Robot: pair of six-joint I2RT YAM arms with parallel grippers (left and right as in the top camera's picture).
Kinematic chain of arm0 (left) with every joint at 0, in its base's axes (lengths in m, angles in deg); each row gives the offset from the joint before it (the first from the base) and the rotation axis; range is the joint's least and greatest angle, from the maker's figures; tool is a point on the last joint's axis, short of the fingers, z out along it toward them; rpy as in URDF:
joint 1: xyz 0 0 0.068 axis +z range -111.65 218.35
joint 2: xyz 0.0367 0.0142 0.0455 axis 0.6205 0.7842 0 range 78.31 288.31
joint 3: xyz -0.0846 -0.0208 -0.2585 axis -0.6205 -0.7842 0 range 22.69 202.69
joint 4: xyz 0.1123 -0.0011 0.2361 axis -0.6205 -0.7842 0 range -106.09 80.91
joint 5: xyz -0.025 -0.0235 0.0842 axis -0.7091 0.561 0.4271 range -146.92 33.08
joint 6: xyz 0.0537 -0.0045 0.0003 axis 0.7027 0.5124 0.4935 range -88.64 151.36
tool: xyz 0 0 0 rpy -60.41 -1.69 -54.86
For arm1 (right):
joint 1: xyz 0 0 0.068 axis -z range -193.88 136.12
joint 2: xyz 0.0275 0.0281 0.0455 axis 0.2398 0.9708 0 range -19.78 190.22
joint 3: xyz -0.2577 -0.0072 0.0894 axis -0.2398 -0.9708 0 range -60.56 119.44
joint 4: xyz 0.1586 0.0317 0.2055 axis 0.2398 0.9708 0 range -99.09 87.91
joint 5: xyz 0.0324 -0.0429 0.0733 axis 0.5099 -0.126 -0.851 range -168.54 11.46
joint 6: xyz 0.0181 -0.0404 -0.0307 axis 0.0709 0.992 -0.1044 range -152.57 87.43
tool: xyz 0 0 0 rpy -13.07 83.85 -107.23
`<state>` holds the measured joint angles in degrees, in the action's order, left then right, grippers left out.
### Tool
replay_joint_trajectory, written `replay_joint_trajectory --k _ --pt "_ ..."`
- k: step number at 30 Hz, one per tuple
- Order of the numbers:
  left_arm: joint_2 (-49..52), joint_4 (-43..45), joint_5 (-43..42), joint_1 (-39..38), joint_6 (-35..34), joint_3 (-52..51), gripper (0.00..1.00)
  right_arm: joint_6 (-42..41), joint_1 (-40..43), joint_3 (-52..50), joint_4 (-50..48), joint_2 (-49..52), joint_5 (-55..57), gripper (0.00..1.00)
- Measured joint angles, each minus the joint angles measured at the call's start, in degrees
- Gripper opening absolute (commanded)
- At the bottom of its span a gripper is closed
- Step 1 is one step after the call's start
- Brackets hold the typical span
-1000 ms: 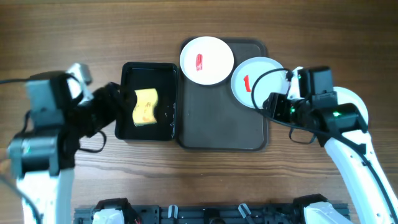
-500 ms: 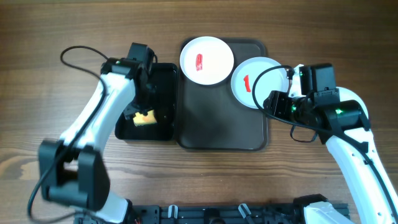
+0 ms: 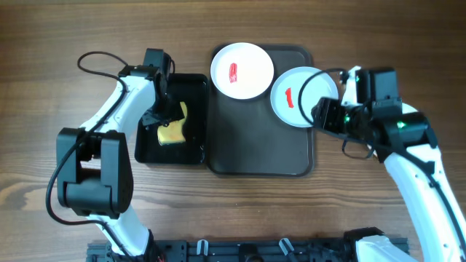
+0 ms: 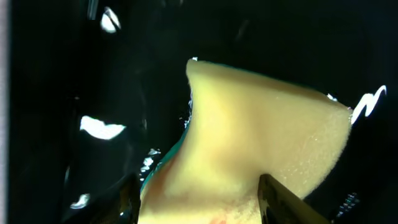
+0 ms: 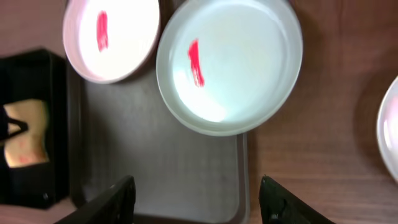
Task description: Clean dirty plates on tray and stack at the side
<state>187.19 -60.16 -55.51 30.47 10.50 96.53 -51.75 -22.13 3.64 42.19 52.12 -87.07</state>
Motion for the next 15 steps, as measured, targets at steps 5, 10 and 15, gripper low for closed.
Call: replay_joint_trajectory --k 5,10,15 --pt "0.04 2.10 -0.70 -0.83 2.19 -0.48 0.50 1.03 1.62 2.93 0.17 5.55 0.02 0.60" --pt "0.04 1.29 -0.44 -0.85 2.97 -1.36 0.47 1.33 3.06 2.93 0.31 11.96 0.02 0.59" --pt "-0.57 -1.49 -0.39 -0.85 3.08 -1.36 0.60 1.51 3.17 2.93 -0.76 12.48 0.00 0.62"
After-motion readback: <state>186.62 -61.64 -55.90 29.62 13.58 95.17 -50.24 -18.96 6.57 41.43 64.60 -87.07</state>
